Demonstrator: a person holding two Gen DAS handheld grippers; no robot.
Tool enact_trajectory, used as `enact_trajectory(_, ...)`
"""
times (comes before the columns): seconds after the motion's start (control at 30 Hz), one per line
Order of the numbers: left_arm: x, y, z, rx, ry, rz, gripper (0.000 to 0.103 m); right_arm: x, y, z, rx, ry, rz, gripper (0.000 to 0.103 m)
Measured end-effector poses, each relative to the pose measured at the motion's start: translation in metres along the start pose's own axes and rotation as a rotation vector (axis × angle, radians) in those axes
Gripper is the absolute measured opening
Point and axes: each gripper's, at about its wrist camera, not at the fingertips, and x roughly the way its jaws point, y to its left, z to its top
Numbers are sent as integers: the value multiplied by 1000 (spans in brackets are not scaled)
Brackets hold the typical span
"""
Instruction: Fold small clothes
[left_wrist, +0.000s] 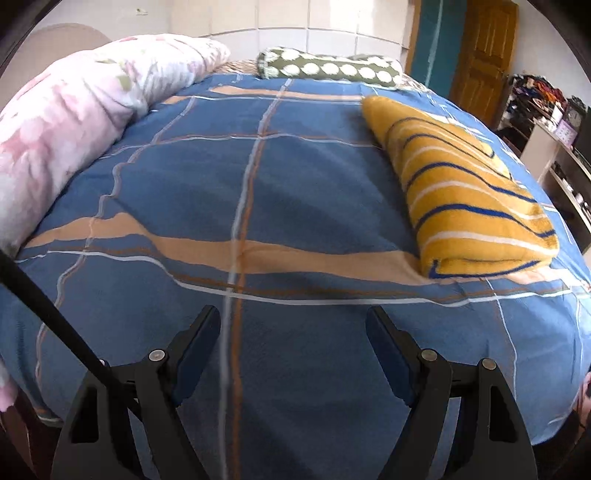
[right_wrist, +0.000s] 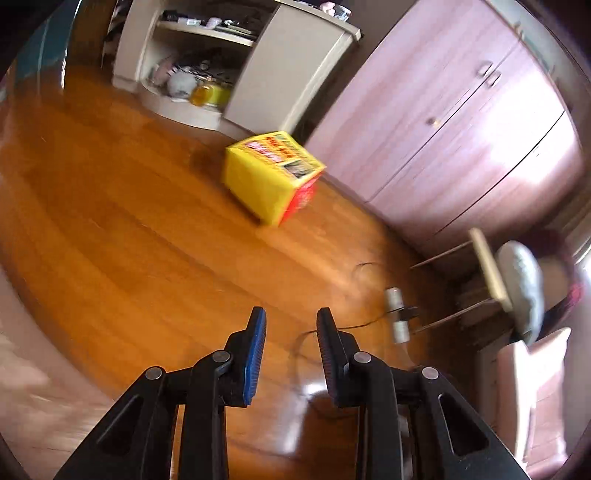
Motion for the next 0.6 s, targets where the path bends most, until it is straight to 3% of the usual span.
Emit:
enact_trajectory(0.07,-6,3,-2,4,-31,14,80,1,-17,-6,5,-17,-30,31)
enact_trajectory(0.13,-11,3,-3,14,-59,33,80,-13,-46,0,72,-50,26,31)
enact_trajectory(0.23,-14,-1,-4,26,-75,21,80,-64,-74,7,147,-165,128,35)
enact_trajectory(0.3,-10,-6,-6,38,-65,4,80,-114,-80,15,160,-267,276,47)
enact_trajectory(0.4,7,-11,-11,33,-17,-29,80,-212,-69,0,108,-398,640,56)
enact_trajectory(0.43,11,-12,-15,39,-6,-30,80,-233,-64,-7,82,-416,718,56)
enact_trajectory(0.47,12,-13,-20,56,-9,-20,80,-267,-48,-20,21,-443,849,56)
enact_trajectory(0.57,3,-12,-30,96,-43,-8,80,-331,-4,-64,-128,-484,1032,56)
enact_trajectory(0.6,-2,-11,-35,104,-62,-2,80,-346,11,-80,-175,-507,1052,56)
